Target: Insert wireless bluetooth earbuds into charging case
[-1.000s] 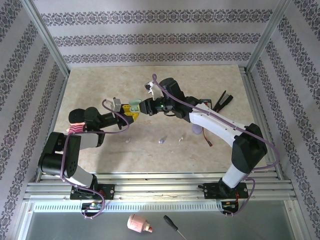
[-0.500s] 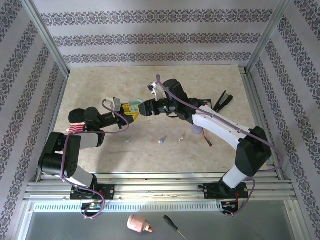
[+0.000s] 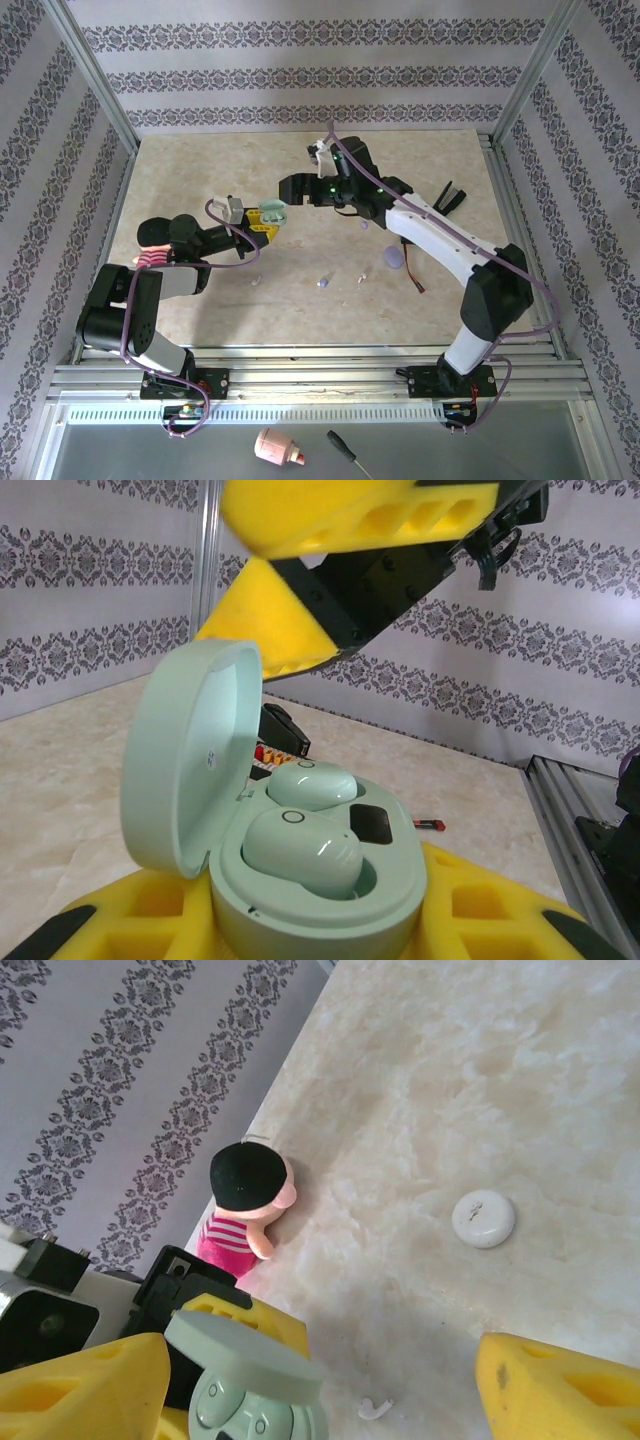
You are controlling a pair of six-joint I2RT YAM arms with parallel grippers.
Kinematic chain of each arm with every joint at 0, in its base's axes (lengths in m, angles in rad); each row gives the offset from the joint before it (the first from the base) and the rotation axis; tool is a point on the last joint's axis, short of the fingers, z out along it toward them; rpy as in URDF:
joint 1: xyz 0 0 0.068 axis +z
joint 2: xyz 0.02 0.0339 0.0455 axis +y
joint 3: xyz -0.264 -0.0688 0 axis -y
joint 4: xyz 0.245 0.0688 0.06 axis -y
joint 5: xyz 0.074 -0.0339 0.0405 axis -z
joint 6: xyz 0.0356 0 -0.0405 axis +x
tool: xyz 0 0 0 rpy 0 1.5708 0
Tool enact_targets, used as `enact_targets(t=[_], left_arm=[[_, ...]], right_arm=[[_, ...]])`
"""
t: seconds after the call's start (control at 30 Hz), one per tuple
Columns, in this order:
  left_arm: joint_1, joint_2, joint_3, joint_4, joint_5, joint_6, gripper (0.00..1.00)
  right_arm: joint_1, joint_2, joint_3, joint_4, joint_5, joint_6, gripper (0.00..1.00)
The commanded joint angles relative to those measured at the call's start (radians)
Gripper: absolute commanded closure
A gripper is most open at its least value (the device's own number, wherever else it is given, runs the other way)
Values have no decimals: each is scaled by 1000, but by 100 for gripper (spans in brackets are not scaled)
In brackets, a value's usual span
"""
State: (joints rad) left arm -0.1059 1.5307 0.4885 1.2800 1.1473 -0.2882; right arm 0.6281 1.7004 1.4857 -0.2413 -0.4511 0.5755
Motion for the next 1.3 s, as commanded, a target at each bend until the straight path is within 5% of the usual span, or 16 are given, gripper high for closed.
enact_targets(t=[0.0,0.67,1.27], left_arm=[[-14,-31,-10,19,-3,31,81],[-19,-101,-8,-115,-84,132,81],[-51,-168,-4,-190,-190,221,80]], right_arm=[[1,36,49,-54,-59,23,21],[20,-46,-80,-34,-85,-19,20],[-39,-41,-354,691,-392,580,26]])
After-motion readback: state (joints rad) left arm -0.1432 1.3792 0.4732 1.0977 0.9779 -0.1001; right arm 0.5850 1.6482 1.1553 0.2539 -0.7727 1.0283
